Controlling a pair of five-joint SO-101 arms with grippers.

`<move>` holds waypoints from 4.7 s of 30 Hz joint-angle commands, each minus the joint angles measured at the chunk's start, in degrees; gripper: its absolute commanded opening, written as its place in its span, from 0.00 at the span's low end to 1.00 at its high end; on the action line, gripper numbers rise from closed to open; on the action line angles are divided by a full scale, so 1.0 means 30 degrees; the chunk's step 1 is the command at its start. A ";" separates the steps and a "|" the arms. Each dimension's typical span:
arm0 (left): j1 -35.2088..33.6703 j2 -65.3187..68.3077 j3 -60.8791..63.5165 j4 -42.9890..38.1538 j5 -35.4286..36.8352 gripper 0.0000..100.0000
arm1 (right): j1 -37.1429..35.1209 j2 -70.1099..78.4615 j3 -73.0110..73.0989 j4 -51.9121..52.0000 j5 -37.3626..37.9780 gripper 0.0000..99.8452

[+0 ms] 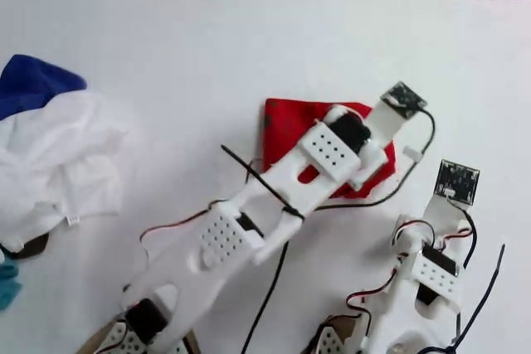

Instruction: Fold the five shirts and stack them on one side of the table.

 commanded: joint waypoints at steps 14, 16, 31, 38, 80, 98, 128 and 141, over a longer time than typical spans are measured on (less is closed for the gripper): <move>0.0996 -0.2139 -0.0659 0.1084 0.0117 0.03 | -0.0132 -0.0542 -0.0176 -0.0396 0.0176 0.02; 0.1172 -0.2198 -0.0747 0.1084 0.0117 0.03 | -0.0132 -0.0542 -0.0176 -0.0396 0.0176 0.02; -0.2462 -0.2198 -0.2300 0.0703 0.0088 0.03 | -0.0132 -0.0542 -0.0176 -0.0396 0.0176 0.02; -0.5421 -0.1582 -0.1832 0.0000 0.0000 0.03 | -0.0132 -0.0542 -0.0176 -0.0396 0.0176 0.02; -0.5304 -0.3223 -0.0982 0.5304 -0.0586 0.03 | -0.0132 -0.0542 -0.0176 -0.0396 0.0176 0.02; -0.5099 -0.6066 0.6051 0.4630 0.0352 0.03 | -0.0132 -0.0571 -0.0176 -0.0396 0.0176 0.02; -0.5245 -1.0930 1.2733 0.1670 0.0234 0.03 | -0.0132 -0.0571 -0.0205 -0.0396 0.0176 0.02; -0.5128 -1.3363 2.1788 -0.4864 0.0205 0.03 | -0.0132 -0.0571 -0.0205 -0.0396 0.0176 0.02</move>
